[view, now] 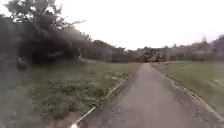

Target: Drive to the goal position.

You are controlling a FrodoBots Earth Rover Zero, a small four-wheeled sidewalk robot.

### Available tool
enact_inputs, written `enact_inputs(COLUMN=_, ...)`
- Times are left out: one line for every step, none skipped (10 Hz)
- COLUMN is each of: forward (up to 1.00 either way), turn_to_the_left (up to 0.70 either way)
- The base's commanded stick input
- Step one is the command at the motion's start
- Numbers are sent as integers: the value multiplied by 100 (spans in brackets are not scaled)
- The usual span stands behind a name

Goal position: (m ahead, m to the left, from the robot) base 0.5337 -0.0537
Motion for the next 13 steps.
enact_inputs(forward=6, turn_to_the_left=0)
enact_inputs(forward=21, turn_to_the_left=0)
enact_inputs(forward=70, turn_to_the_left=0)
enact_inputs(forward=70, turn_to_the_left=0)
enact_inputs(forward=70, turn_to_the_left=0)
enact_inputs(forward=70, turn_to_the_left=0)
enact_inputs(forward=70, turn_to_the_left=0)
enact_inputs(forward=70, turn_to_the_left=0)
enact_inputs(forward=70, turn_to_the_left=0)
enact_inputs(forward=70, turn_to_the_left=-1)
enact_inputs(forward=70, turn_to_the_left=-12)
enact_inputs(forward=70, turn_to_the_left=-23)
enact_inputs(forward=70, turn_to_the_left=-35)
